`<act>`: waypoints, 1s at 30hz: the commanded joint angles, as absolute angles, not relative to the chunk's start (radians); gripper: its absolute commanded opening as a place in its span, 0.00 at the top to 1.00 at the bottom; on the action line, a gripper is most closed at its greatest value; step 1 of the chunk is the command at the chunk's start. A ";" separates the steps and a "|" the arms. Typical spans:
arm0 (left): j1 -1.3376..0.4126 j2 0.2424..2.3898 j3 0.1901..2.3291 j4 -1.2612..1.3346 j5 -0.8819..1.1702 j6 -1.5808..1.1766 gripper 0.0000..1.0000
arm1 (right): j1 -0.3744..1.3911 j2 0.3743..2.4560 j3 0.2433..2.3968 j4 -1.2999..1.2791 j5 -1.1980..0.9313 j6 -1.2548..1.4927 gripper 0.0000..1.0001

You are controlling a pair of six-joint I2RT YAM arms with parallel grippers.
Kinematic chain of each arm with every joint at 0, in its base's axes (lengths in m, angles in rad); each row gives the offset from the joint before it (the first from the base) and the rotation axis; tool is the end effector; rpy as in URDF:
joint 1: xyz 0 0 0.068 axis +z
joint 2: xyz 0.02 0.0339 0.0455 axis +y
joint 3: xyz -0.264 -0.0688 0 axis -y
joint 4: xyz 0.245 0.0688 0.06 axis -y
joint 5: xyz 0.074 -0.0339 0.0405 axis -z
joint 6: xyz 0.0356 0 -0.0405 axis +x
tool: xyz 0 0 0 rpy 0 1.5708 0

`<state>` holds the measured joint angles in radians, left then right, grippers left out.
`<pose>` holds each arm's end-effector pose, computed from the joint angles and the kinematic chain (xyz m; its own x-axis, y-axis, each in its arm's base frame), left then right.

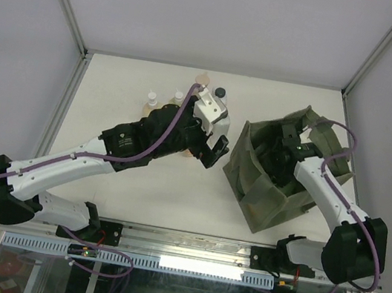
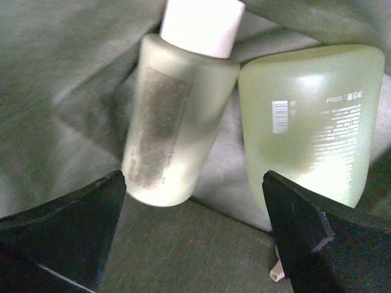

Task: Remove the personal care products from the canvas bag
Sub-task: Take out the care product from the canvas bag.

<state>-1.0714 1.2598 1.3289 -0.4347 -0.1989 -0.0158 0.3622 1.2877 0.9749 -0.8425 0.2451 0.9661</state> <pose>0.1408 -0.2435 0.4027 -0.1834 0.3038 -0.9349 0.7694 0.6363 0.0559 0.2290 0.0775 0.2494 -0.6938 0.5906 -0.4121 0.5605 0.8022 0.2059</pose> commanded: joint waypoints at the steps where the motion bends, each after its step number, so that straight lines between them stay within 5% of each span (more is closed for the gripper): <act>1: -1.060 1.204 1.371 -0.399 -0.282 -0.036 0.01 | 0.356 1.354 0.932 -0.821 0.245 1.051 0.02; 21: -1.058 1.134 1.403 -0.399 -0.374 0.023 0.01 | 0.347 1.713 0.914 -0.730 0.257 1.086 0.16; 30: -1.057 1.127 1.404 -0.405 -0.373 0.030 0.01 | 0.347 1.627 0.900 -0.666 0.271 0.992 0.59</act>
